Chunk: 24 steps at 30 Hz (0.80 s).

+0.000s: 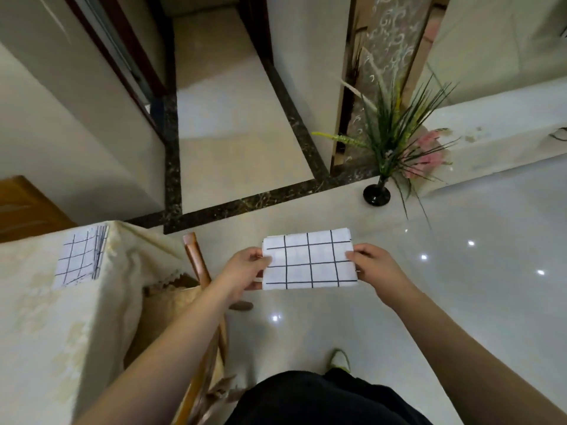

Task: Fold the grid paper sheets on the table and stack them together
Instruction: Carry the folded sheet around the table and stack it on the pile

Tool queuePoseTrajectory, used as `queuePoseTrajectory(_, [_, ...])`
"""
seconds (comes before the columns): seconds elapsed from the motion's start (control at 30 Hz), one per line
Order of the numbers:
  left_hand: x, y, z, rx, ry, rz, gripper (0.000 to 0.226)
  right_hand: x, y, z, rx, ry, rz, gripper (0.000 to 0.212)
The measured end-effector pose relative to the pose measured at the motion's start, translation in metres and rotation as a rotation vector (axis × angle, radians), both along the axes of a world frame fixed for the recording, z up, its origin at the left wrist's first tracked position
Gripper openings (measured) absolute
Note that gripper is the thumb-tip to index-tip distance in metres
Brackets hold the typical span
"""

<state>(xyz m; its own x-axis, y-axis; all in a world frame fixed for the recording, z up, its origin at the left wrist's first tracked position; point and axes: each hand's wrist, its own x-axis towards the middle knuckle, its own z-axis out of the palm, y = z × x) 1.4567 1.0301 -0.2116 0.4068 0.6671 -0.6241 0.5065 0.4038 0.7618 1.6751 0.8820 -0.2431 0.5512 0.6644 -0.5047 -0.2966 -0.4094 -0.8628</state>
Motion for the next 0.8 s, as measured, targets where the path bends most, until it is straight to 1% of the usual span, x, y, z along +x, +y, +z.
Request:
queuePoseTrajectory(0.13, [0.017,0.019,0.007,-0.008,-0.013,0.076,0.015,0.035,0.039,0.000,0.001,0.001,0.135,0.006])
queuePoseTrajectory(0.3, [0.019,0.044,0.003,-0.011,-0.029,0.175,0.016,0.054,0.088,0.000,0.017,0.037,0.242,0.006])
queuePoseTrajectory(0.37, [0.017,0.057,0.002,-0.014,-0.035,0.232,0.017,0.056,0.110,-0.002,0.005,0.044,0.292,0.007])
queuePoseTrajectory(0.5, [0.012,0.089,0.000,-0.029,-0.057,0.327,0.014,0.057,0.165,-0.003,-0.013,0.014,0.370,0.007])
queuePoseTrajectory(0.8, [-0.016,0.189,0.002,-0.016,-0.132,0.417,0.016,0.042,0.295,0.003,-0.035,-0.042,0.492,0.009])
